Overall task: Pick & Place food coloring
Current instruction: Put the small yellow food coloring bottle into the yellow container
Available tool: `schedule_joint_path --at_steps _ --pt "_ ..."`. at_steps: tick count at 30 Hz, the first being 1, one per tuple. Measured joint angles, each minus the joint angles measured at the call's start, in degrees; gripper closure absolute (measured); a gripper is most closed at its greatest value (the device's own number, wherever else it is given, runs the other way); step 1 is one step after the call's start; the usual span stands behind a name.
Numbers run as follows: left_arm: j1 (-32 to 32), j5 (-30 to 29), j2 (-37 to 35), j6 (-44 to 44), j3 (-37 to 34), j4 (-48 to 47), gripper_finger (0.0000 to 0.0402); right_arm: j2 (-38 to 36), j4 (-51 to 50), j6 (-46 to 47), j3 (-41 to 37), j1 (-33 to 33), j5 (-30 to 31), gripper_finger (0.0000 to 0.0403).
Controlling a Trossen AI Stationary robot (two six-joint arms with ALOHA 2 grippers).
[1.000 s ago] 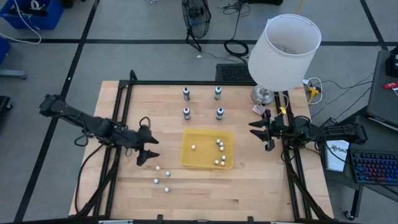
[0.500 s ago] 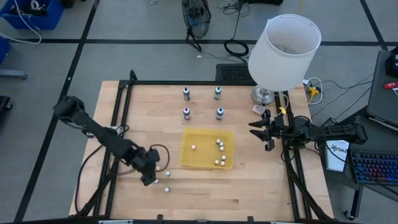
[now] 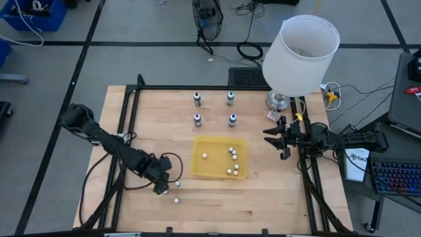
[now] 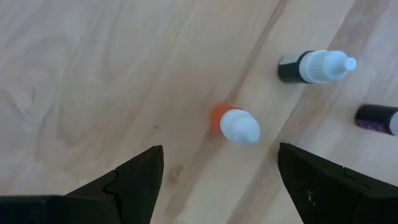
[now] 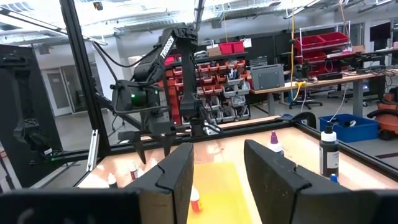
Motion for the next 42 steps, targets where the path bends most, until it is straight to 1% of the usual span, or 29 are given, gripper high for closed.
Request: schedule_joint_path --at_steps 6,12,20,23,27,42 --pt "1.4 -2.0 0.0 4.1 0.0 0.1 0.0092 0.0 0.0 0.0 0.0 0.0 0.0 0.0273" --pt "2.1 -2.9 0.0 6.1 0.0 0.1 0.0092 0.0 0.0 0.0 0.0 0.0 0.0 0.0273" --pt "1.9 -2.7 1.9 6.0 -0.3 1.1 0.0092 0.0 0.0 0.0 0.0 0.0 0.0 0.0273" --pt "1.9 -2.7 2.9 8.0 -0.3 2.7 0.0092 0.0 0.0 0.0 0.0 0.0 0.0 0.0273" --pt "2.0 -2.9 2.9 9.8 -0.3 3.4 0.0092 0.0 0.1 0.0 0.0 0.0 0.0 0.0273" --pt "2.0 -1.3 2.9 9.6 -0.3 3.4 0.0092 0.0 0.0 0.0 0.0 0.0 0.0 0.0273"
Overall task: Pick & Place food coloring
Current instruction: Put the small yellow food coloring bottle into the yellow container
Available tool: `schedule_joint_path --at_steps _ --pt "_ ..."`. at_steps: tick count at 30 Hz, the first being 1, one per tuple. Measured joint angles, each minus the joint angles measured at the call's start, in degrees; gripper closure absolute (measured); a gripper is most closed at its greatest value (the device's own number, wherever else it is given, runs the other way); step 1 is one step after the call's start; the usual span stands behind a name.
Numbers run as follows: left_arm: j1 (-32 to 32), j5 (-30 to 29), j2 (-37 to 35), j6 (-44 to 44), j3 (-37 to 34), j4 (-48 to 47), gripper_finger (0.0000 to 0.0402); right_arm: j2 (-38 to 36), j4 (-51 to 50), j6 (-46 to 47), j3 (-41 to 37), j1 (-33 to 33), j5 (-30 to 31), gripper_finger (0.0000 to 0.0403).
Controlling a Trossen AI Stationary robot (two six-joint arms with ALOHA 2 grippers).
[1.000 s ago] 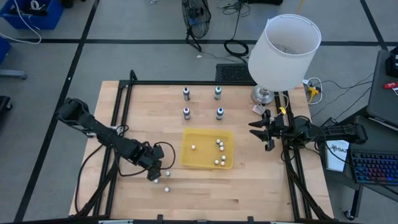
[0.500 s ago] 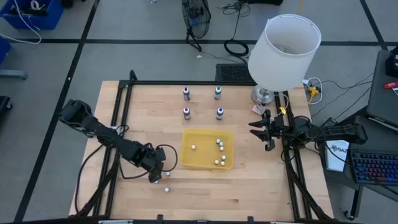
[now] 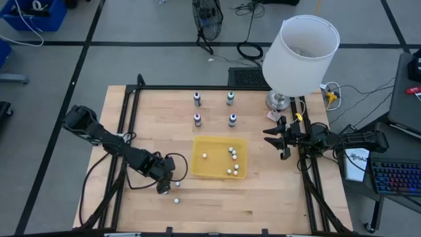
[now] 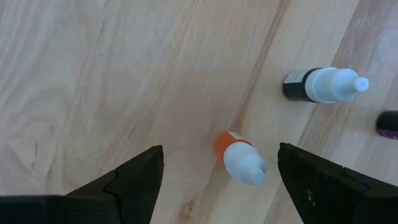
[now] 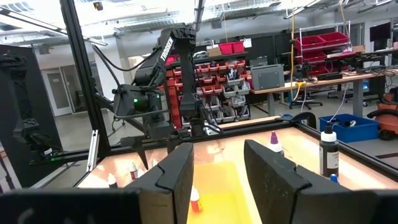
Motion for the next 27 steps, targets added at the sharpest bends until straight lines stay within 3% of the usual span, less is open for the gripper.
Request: schedule_joint_path --at_steps 6,13,21,27 --pt "0.0 0.0 0.0 0.0 0.0 0.0 0.0117 0.0 0.0 0.0 0.0 0.0 0.0 0.0273" --pt "0.0 0.4 0.0 -0.1 0.0 0.1 0.0215 0.0 0.0 0.0 0.0 0.0 0.0 0.0273" --pt "1.5 5.6 -0.1 0.0 0.0 0.3 0.0344 0.0 0.0 0.0 0.0 0.0 0.0 0.0273" --pt "2.8 6.1 0.0 3.4 1.6 -0.2 0.0385 0.0 0.0 0.0 0.0 0.0 0.0 0.0273"
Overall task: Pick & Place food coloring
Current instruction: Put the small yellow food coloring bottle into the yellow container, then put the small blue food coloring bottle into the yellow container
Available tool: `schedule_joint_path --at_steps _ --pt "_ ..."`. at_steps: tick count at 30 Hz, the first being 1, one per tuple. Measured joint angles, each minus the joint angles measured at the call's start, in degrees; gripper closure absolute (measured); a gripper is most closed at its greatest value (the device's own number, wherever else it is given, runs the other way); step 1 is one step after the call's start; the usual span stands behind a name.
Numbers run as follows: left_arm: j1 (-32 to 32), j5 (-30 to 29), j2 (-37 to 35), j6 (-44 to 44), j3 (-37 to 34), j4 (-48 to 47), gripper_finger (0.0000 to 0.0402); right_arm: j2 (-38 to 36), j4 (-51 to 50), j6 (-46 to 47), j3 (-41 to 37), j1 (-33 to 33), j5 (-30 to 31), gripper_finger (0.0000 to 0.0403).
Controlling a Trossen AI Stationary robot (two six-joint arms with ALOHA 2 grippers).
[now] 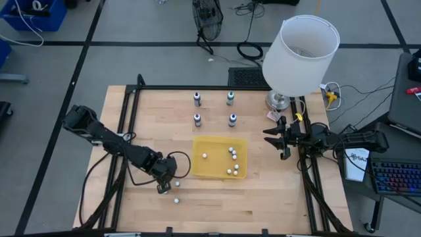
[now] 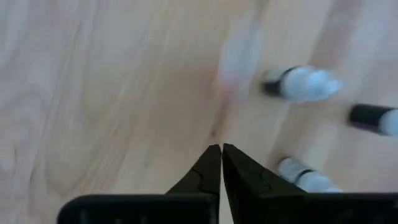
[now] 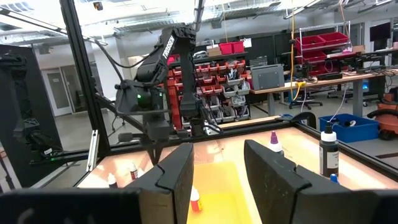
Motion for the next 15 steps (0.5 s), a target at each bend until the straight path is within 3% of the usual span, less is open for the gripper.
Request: schedule_joint_path --at_steps 4,12,15 --pt "0.2 -0.1 0.0 3.2 2.2 0.2 0.0401 0.0 0.0 0.0 0.0 0.0 0.0 0.0273" --pt "0.1 -0.4 0.0 4.8 4.8 0.4 0.0396 0.0 0.0 0.0 0.0 0.0 0.0 0.0273" --pt "-0.2 2.6 0.0 6.5 4.9 2.4 0.0389 0.0 0.0 0.0 0.0 0.0 0.0 0.0273"
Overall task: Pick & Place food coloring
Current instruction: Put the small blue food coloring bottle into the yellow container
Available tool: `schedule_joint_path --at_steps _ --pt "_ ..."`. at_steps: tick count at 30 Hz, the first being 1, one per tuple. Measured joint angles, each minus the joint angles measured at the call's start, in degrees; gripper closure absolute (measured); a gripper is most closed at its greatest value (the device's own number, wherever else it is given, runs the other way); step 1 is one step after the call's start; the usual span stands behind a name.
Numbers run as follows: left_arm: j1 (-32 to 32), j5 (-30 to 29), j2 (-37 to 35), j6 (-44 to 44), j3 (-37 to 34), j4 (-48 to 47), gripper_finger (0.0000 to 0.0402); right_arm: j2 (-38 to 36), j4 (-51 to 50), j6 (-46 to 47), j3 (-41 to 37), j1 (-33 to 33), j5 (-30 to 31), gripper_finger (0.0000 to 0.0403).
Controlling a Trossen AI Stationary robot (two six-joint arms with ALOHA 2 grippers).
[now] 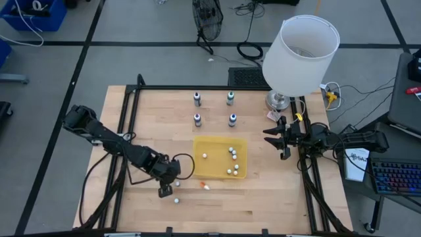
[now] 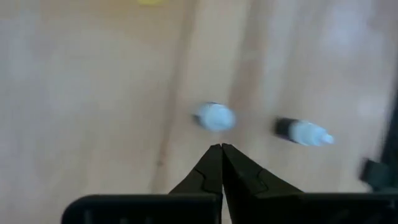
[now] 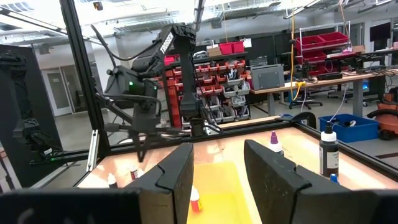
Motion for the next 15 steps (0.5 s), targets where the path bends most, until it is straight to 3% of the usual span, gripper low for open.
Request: schedule_joint_path --at_steps 4,15 --pt "-0.1 1.1 0.0 2.6 0.0 3.3 0.0356 0.0 0.0 0.0 0.0 0.0 0.0 0.0273" --pt "-1.7 -7.5 0.0 10.1 0.0 3.9 0.0226 0.0 0.0 0.0 0.0 0.0 0.0 0.0273"
